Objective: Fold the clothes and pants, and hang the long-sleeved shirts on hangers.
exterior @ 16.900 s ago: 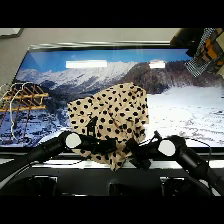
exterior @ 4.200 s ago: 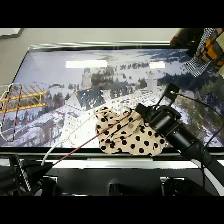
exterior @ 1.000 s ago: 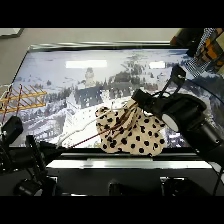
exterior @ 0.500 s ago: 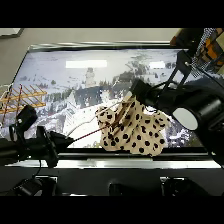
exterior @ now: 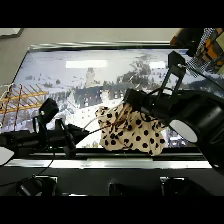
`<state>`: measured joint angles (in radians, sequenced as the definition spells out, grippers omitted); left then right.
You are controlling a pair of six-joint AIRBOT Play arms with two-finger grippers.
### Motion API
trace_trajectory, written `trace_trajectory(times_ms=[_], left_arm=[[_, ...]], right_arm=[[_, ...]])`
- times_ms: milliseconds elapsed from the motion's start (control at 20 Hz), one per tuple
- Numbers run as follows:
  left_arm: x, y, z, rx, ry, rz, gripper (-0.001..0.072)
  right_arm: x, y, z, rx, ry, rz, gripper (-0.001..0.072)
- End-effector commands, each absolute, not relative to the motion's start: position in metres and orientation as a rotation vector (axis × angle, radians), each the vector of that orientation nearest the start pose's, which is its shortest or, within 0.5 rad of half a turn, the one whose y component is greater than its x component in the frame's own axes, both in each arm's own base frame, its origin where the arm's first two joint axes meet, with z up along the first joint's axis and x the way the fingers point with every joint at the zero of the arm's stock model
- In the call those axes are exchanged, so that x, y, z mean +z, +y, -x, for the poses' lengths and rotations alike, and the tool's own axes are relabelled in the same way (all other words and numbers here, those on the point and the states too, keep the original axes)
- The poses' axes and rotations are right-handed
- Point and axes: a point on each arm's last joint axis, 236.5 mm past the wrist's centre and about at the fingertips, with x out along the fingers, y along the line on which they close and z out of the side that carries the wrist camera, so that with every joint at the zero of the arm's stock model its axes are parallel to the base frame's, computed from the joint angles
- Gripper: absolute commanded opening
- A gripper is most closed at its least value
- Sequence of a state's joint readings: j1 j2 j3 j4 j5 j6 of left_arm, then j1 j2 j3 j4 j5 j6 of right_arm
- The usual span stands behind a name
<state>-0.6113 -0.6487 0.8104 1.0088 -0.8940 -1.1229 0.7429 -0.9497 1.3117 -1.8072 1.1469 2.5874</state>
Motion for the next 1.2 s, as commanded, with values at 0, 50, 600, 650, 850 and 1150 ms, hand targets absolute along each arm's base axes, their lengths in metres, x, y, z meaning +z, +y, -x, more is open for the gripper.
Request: trace_trajectory(times_ms=[0,50,600,650,850,1150], left_arm=[[0.146,-0.282,-0.209,-1.044,0.619,-0.123,0.0019],[0.146,-0.285,-0.21,-1.047,0.614,-0.122,0.002],[0.166,-0.296,-0.222,-1.03,0.542,-0.022,0.0019],[0.167,-0.296,-0.223,-1.027,0.536,-0.02,0.0019],[0.17,-0.296,-0.226,-1.019,0.521,-0.013,0.0019],[0.17,-0.296,-0.227,-1.018,0.52,-0.013,0.0019]], right_arm=[[0.201,0.208,-0.304,0.107,0.852,-0.455,0.0023],[0.204,0.206,-0.305,0.105,0.842,-0.453,0.0023],[0.215,0.182,-0.302,0.066,0.797,-0.403,0.0024],[0.215,0.181,-0.303,0.063,0.794,-0.401,0.0025],[0.216,0.179,-0.303,0.061,0.787,-0.399,0.0286],[0.262,0.117,-0.302,-0.097,0.607,-0.488,0.0438]])
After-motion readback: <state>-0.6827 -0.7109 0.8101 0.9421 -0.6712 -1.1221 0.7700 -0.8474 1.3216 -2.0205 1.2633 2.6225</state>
